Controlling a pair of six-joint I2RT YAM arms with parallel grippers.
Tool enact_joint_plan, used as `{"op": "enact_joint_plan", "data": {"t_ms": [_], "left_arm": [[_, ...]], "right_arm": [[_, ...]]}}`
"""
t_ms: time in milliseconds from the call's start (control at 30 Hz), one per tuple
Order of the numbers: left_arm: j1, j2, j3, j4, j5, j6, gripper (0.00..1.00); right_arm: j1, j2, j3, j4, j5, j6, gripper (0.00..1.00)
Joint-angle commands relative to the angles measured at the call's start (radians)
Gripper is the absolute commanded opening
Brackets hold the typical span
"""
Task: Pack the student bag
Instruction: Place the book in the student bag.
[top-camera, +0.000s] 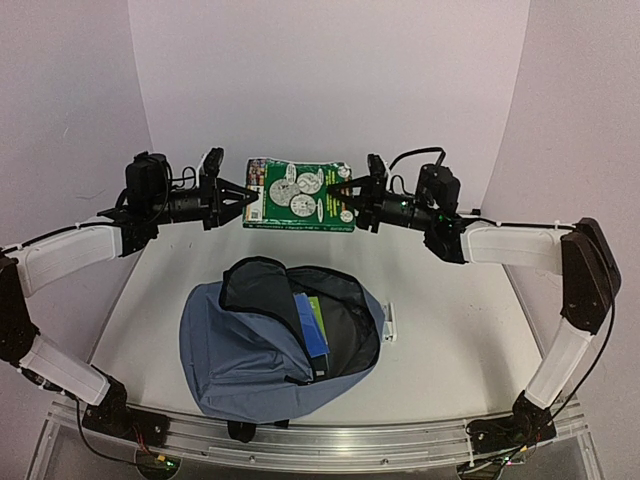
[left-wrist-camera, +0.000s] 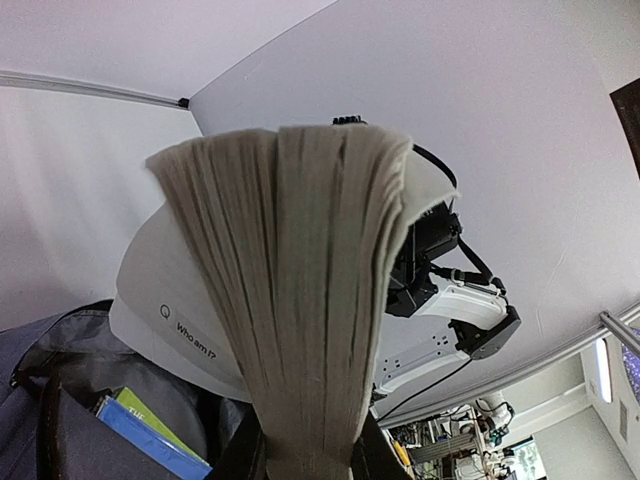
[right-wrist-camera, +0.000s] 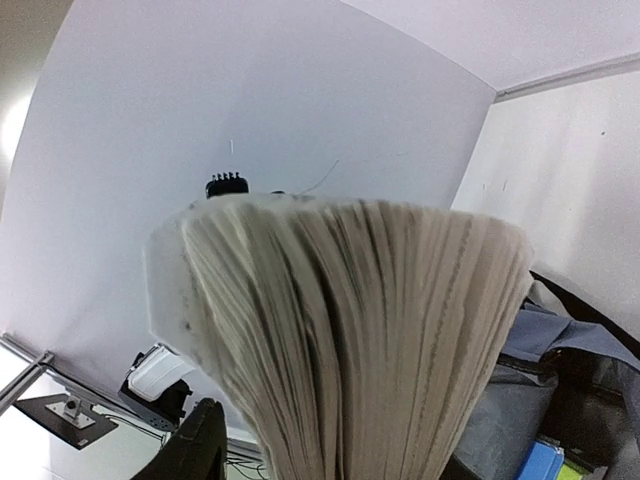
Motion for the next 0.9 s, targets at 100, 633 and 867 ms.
{"op": "enact_joint_plan", "data": {"t_ms": [100, 633, 867], "left_arm": [[-0.004, -0.014, 0.021, -0.039, 0.026, 0.017, 0.0], [-0.006, -0.197, -0.072, -0.831, -0.423, 0.234, 0.95], [-0.007, -0.248, -0.168, -0.796, -0.277, 0.193, 0.91]], "right_arm": [[0.005, -0.075, -0.027, 0.176, 0.026, 0.021, 0.08], [0.005, -0.392, -0.104, -0.503, 0.39, -0.351, 0.0], [0.005, -0.46, -0.17, -0.608, 0.374, -0.332, 0.0]]}}
